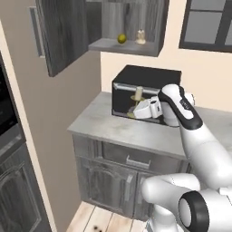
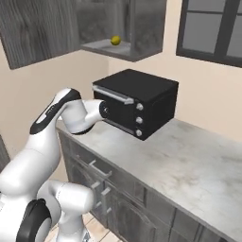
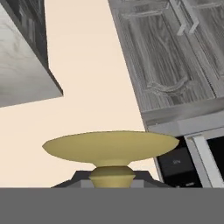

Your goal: Pick the candle and candle from the dining table and place them in the open cabinet. Close the cabinet after placing the objects.

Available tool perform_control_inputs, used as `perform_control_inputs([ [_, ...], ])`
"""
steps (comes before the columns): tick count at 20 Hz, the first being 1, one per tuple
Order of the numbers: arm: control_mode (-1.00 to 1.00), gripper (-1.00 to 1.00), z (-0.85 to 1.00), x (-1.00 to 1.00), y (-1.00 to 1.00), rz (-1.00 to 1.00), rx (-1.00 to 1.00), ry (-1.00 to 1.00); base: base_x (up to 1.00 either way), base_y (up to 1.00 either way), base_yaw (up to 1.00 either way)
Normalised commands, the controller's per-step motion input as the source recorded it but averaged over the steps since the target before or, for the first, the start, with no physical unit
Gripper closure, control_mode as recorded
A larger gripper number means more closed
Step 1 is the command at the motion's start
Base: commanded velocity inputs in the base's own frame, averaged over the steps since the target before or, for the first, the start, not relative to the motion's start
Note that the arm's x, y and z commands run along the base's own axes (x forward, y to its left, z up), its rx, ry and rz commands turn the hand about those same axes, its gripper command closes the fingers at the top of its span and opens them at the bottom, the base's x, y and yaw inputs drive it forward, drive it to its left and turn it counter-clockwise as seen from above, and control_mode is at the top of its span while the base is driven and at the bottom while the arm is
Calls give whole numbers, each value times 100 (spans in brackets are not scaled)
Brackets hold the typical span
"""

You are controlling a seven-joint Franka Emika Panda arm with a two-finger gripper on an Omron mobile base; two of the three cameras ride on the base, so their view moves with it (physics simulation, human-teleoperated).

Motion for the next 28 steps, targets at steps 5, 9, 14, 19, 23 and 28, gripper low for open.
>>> perform_control_inputs([
  [5,100,100,0,0,0,0,0,0,44,35,-31],
  [9,100,100,0,0,0,0,0,0,43,29,-30],
  [14,100,100,0,0,0,0,0,0,45,27,-30],
  [19,100,100,0,0,0,0,0,0,51,26,-28],
  [23,100,100,0,0,0,0,0,0,55,40,-26],
  [28,100,100,0,0,0,0,0,0,49,53,-25],
])
